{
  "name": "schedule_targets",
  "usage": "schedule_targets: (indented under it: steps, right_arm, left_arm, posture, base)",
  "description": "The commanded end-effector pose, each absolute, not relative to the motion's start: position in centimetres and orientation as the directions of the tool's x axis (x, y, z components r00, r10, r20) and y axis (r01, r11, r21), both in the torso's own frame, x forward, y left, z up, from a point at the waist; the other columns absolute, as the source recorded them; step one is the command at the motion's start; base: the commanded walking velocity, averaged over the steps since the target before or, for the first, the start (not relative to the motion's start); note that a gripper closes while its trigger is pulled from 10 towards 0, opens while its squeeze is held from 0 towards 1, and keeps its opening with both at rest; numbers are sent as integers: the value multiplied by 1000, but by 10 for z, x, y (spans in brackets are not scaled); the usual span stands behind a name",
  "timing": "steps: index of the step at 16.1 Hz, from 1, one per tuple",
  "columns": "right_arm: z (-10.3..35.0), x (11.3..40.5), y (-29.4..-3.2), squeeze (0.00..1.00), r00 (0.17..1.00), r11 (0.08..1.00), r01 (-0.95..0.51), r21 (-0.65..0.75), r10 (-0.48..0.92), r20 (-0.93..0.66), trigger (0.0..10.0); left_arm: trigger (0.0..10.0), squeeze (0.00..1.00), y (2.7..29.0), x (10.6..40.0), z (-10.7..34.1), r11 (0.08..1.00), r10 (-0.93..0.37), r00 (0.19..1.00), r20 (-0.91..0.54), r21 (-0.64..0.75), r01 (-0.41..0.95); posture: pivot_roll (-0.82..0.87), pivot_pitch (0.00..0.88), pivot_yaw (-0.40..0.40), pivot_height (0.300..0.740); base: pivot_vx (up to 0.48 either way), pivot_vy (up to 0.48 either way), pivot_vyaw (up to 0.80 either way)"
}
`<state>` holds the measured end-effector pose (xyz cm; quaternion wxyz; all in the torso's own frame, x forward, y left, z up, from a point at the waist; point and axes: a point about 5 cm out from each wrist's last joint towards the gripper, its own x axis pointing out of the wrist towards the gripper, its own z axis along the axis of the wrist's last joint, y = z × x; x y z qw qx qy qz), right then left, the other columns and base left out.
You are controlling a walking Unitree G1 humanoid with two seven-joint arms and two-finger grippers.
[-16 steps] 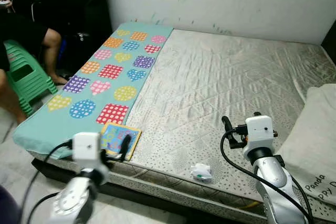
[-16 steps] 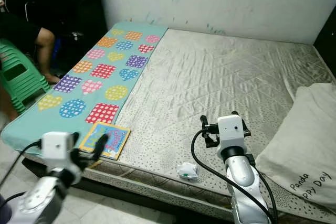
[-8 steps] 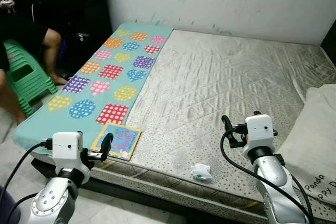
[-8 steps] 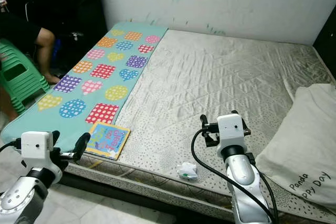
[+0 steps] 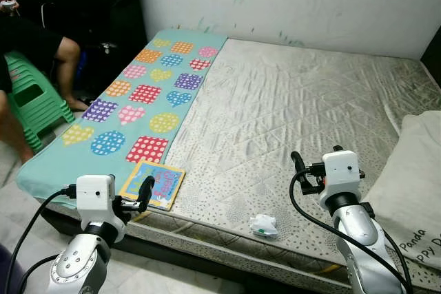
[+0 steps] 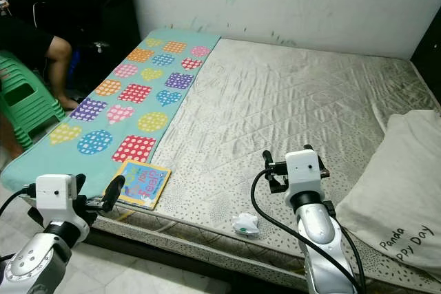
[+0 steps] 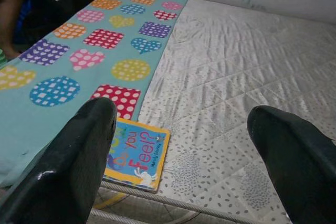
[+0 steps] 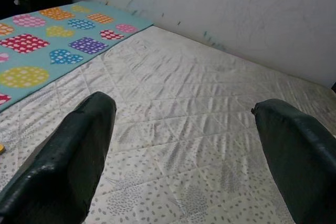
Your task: Clean up the room
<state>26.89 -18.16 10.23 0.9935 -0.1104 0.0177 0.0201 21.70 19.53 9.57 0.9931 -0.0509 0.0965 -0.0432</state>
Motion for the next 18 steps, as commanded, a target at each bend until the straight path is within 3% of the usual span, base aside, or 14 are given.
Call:
schedule_targets:
  steps: [1, 8, 18]
  right_arm:
    - [105, 269, -182, 0, 999, 974, -45, -221, 38, -36, 10000]
    - [106, 267, -181, 0, 998, 972, -62, -228, 53, -45, 10000]
    - [103, 266, -180, 0, 995, 971, -91, -219, 78, -67, 10000]
  left_arm:
    - [10000, 0, 196, 219, 96, 992, -87, 979, -187, -110, 67]
    - [10000, 0, 195, 218, 94, 991, -85, 977, -194, -120, 62]
    - [10000, 0, 193, 219, 94, 990, -91, 976, -197, -121, 68]
  posture:
    - [-165, 0, -6, 740]
    - [-166, 0, -9, 740]
    - [-166, 0, -10, 637]
  base:
    - [0, 0, 0]
    - [0, 0, 0]
    - [0, 0, 0]
